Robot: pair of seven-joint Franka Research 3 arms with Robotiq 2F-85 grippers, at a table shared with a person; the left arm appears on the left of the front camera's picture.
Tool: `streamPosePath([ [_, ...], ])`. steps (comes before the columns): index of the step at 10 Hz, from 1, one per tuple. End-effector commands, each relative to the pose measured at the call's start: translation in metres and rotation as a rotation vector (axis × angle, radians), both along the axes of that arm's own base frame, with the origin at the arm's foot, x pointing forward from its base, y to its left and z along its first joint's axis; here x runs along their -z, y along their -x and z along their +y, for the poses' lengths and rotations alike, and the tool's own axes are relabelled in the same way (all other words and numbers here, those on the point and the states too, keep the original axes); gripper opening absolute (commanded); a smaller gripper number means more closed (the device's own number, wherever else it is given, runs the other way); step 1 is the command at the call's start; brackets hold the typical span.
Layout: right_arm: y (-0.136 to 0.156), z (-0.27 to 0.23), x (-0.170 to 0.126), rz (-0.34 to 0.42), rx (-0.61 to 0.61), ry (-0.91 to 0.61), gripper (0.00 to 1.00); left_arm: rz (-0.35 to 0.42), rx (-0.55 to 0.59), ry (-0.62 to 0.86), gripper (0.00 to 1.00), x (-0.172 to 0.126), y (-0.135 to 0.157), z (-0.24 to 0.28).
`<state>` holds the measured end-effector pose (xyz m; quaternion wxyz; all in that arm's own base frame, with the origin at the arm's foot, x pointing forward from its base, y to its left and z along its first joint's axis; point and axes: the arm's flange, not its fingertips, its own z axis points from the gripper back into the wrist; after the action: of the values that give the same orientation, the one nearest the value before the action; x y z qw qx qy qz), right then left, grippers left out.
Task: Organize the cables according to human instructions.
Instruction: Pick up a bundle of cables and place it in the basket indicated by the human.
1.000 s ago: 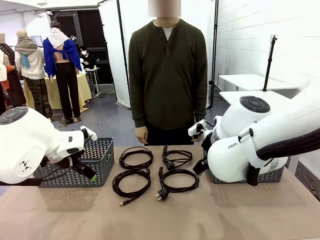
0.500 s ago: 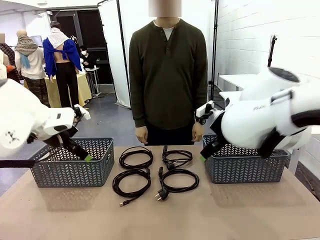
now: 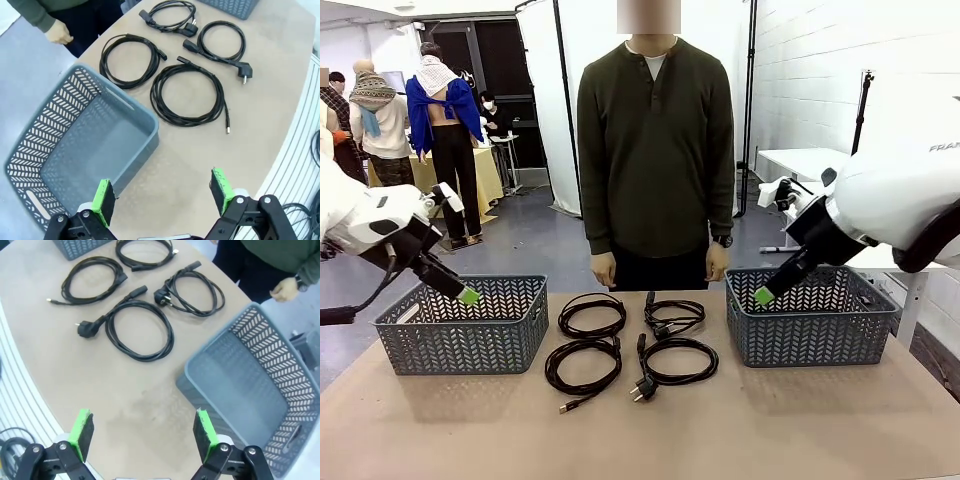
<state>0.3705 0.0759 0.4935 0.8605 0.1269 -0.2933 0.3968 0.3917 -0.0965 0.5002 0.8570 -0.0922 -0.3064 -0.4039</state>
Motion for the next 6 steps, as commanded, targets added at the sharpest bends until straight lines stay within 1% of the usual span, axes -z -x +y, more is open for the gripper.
streamPosePath([
  [1, 0.0000, -0.0087, 0.0043, 0.003, -0.078, -0.053, 1.00, 0.004, 0.053, 0.051, 1.00, -0.0038, 0.0000, 0.0160],
  [3, 0.0025, -0.0060, 0.0035, 0.001, -0.104, -0.075, 1.00, 0.012, 0.058, 0.054, 1.00, -0.0042, 0.0034, 0.0217],
  [4, 0.0022, -0.0023, 0.0025, 0.009, -0.102, -0.085, 1.00, 0.000, 0.020, 0.023, 1.00, -0.0058, 0.0030, 0.0123],
  [5, 0.0036, -0.0064, -0.0017, 0.010, -0.051, -0.042, 1.00, 0.000, 0.020, 0.023, 1.00, -0.0058, 0.0030, 0.0123],
  [6, 0.0036, -0.0064, -0.0017, 0.010, -0.051, -0.042, 1.00, 0.000, 0.020, 0.023, 1.00, -0.0058, 0.0030, 0.0123],
])
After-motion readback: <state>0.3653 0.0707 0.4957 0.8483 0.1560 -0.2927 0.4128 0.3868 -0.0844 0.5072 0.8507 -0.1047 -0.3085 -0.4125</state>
